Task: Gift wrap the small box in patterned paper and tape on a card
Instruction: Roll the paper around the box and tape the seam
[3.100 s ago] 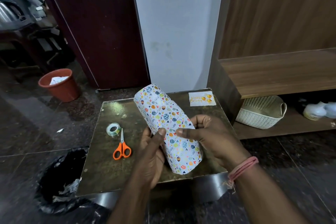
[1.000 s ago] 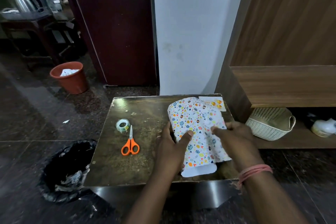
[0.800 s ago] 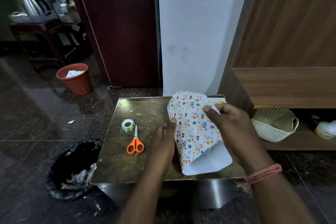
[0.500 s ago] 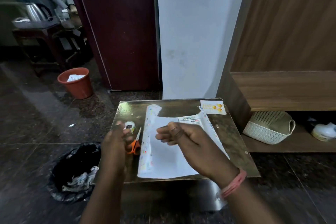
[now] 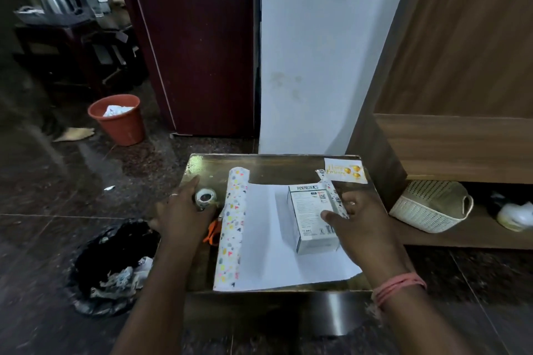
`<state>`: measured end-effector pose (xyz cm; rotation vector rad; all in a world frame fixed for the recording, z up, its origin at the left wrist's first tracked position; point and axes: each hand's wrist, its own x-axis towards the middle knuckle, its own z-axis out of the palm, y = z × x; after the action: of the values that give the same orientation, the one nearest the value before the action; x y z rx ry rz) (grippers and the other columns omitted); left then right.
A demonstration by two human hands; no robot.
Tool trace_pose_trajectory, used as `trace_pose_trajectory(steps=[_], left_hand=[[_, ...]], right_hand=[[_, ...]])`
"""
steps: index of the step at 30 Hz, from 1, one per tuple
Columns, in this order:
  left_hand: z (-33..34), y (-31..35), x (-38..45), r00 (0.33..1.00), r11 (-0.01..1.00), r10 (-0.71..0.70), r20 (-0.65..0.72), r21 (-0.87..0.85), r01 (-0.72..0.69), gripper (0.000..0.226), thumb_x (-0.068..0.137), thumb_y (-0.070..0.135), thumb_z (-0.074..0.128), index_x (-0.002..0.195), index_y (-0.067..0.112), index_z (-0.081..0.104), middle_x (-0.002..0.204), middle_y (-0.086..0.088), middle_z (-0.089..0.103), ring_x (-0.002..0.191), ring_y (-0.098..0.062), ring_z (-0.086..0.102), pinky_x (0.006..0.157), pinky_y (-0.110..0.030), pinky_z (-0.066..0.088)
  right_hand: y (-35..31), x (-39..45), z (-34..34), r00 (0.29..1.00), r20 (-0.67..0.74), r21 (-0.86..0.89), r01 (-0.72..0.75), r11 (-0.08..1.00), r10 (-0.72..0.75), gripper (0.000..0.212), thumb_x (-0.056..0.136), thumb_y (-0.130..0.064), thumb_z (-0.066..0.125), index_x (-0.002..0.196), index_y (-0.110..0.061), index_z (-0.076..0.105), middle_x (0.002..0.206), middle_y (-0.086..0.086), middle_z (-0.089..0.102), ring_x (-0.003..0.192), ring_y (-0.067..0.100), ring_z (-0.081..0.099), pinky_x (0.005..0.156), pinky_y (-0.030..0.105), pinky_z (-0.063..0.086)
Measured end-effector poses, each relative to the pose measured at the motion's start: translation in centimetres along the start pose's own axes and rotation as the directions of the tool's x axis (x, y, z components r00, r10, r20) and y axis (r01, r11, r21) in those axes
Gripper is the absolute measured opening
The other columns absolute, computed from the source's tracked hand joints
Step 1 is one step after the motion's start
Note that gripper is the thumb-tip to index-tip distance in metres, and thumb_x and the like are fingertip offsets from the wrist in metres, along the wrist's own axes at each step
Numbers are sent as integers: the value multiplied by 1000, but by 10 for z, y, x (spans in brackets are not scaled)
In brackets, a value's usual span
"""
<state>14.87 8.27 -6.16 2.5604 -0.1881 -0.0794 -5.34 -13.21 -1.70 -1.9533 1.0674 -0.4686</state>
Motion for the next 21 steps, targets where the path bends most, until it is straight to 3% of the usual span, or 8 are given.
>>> trace_pose_trajectory(steps=[4,7,9,11,13,16,18,21], left_hand=[[7,-8,9,998,997,27,-49,-66,-30,54,82,51,75,134,44,61,126,-7,70,124,-39,51,100,-50,38],[2,-15,11,992,967,53,-111,-240,-79,67,71,61,68,134,41,56,117,-2,74,110,-29,67,96,-52,52],[-14,1,0,981,875,53,-186,-464,-135,65,79,39,80,139,34,55,119,4,73,106,-18,70,98,-49,55],[-32,27,-18,974,708,85,-210,-675,-208,61,87,13,80,142,26,56,125,5,70,107,-11,70,96,-40,57],[-45,52,-43,970,534,200,-138,-815,-227,58,89,4,76,140,24,58,125,5,72,108,-10,72,91,-30,57],[-47,80,-82,911,354,408,63,-931,-94,58,87,9,76,140,24,57,126,2,73,121,-17,68,103,-35,51],[-38,88,-96,842,286,516,159,-958,6,61,87,11,76,143,22,54,131,-3,71,125,-23,65,106,-38,52],[-21,95,-107,764,271,609,212,-961,51,55,90,16,64,144,18,53,138,-5,66,128,-27,63,104,-35,53]], right_hand=[[-7,-7,1,998,-29,-33,58,998,-59,23,83,-29,81,94,-25,61,85,-17,67,84,11,69,80,36,57],[-8,-9,-4,999,-34,-15,21,1000,-22,28,85,-32,79,102,-26,58,87,-17,59,82,10,64,78,33,53],[-10,-8,-7,998,-54,22,40,999,-39,29,85,-34,78,105,-28,59,91,-15,63,84,7,65,82,34,54],[-14,-9,-8,995,-77,67,73,995,-68,22,87,-32,77,98,-31,58,91,-17,63,85,7,65,85,35,54],[-18,-10,-6,988,-93,142,137,980,-125,18,89,-32,76,98,-33,60,98,-17,65,97,10,65,89,36,53],[-28,-13,-9,970,-25,323,237,916,-242,15,94,-31,70,109,-33,67,107,-12,70,104,10,65,91,37,55],[-35,-16,-14,950,90,486,221,846,-300,17,99,-27,64,114,-31,70,108,-7,74,100,15,69,85,36,56],[-38,-21,-21,925,195,673,116,731,-326,21,102,-21,58,114,-23,75,100,10,74,84,22,67,77,34,56]])
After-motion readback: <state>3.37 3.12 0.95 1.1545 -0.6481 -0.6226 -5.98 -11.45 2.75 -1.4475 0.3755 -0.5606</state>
